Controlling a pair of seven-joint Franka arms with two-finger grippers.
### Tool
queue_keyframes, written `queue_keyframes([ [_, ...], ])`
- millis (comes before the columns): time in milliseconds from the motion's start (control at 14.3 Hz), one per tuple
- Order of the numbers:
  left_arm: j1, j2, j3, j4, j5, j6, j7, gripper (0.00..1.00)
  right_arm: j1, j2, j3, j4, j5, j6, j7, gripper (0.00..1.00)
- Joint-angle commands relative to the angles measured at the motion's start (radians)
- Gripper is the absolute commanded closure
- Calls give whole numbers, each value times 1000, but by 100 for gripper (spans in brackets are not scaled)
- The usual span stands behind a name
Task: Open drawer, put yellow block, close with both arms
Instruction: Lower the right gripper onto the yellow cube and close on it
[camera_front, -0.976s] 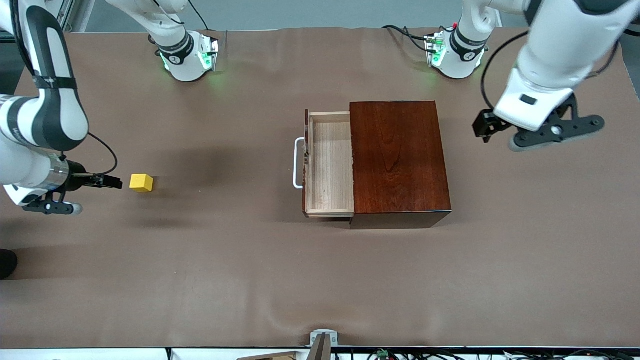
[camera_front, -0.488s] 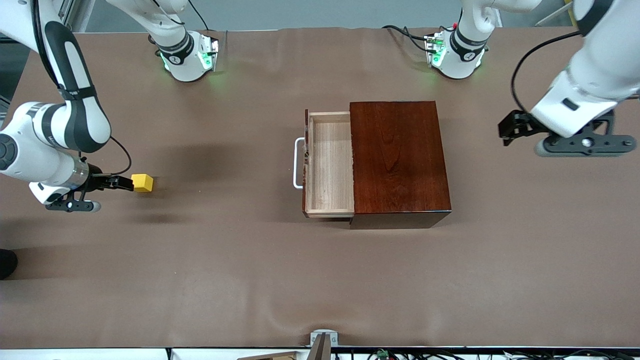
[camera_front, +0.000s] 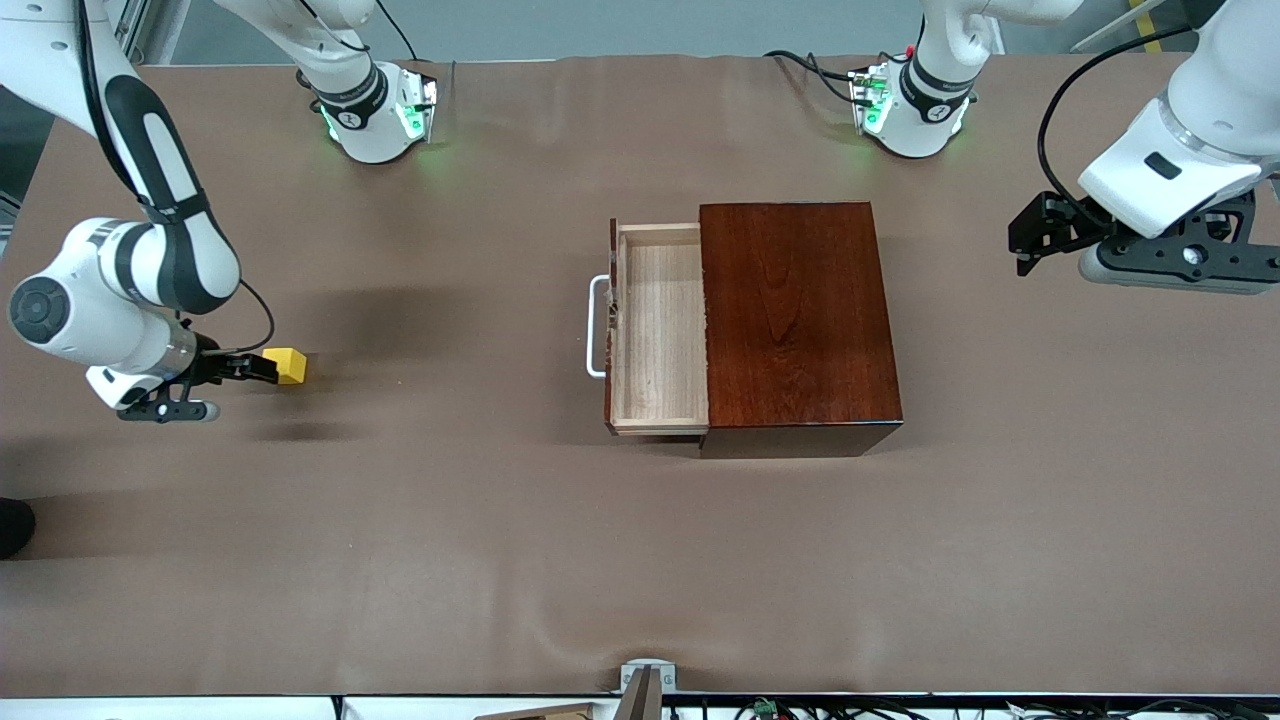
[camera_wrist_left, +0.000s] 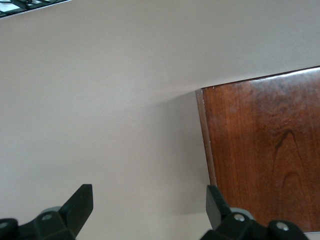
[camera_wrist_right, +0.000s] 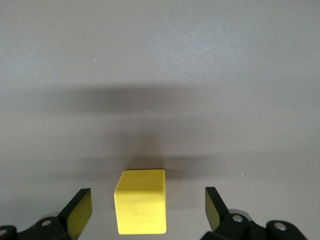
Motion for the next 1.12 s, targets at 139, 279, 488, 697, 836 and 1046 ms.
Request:
queue_keyframes([
  [139, 217, -58, -172, -62, -81, -6, 29, 0, -34, 11, 15, -44, -12, 50, -12, 0],
  [279, 240, -93, -186, -114, -81, 5, 29, 0, -31, 11, 16, -65, -11, 73, -11, 0],
  [488, 274, -156, -203, -191, -85, 32, 29, 0, -30, 14, 16, -82, -11, 97, -11, 0],
  [697, 277, -173, -200, -198, -87, 31, 29, 0, -31, 18, 16, -98, -9, 120, -11, 0],
  [836, 277, -173, -195, -198, -87, 26, 19, 0, -30, 20, 16, -101, -9, 120, -11, 2],
  [1046, 279, -177, -192, -195, -84, 26, 6, 0, -31, 20, 16, -110, -5, 122, -9, 20],
])
